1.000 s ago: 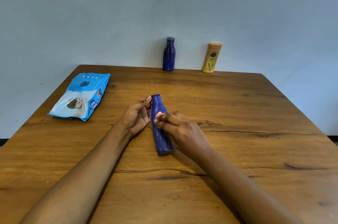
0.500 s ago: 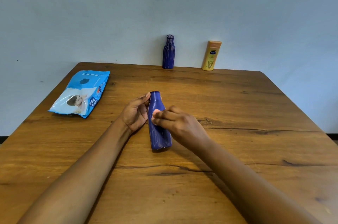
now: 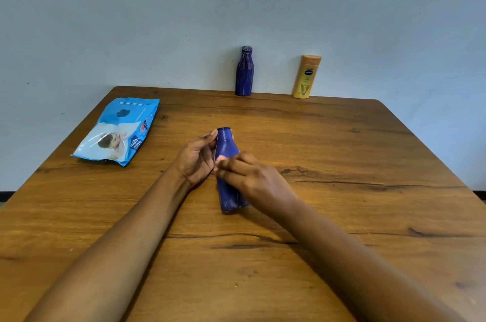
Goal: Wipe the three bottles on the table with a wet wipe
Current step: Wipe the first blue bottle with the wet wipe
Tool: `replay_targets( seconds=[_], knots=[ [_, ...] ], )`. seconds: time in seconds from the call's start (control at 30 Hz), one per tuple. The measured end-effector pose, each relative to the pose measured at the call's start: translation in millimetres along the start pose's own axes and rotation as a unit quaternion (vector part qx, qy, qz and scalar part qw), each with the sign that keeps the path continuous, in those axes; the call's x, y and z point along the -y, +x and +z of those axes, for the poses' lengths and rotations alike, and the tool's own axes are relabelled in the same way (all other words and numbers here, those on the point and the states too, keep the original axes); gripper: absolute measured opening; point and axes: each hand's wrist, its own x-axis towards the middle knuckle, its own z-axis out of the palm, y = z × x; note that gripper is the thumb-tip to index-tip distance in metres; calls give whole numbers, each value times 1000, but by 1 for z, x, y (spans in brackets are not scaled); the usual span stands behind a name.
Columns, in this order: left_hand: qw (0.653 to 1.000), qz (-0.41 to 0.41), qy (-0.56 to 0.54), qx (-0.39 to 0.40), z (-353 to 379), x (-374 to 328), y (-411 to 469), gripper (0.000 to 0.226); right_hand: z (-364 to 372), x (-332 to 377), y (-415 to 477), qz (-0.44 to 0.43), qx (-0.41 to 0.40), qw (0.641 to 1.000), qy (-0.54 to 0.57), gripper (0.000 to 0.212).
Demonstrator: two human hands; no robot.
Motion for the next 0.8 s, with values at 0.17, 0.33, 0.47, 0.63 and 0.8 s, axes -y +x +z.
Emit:
replay_targets(
  seconds=[0.17, 0.33, 0.47, 0.63, 0.8],
  knots=[
    [1000, -6, 1, 9, -1, 2, 1, 54, 3, 8, -9, 23, -1, 1000, 12, 43],
    [1000, -9, -20, 3, -5, 3, 4, 28, -2, 10, -41, -101, 26, 993, 51, 25],
    [1000, 4, -11, 18, -3, 1, 3, 38, 3, -17, -6, -57, 0, 998, 7, 34],
    [1000, 2, -10, 8, -2, 0, 1, 52, 7, -13, -4, 6, -14, 999, 35, 39],
    [1000, 4, -23, 3, -3, 3, 3, 24, 0, -1, -56, -72, 3, 993, 93, 28]
  ],
)
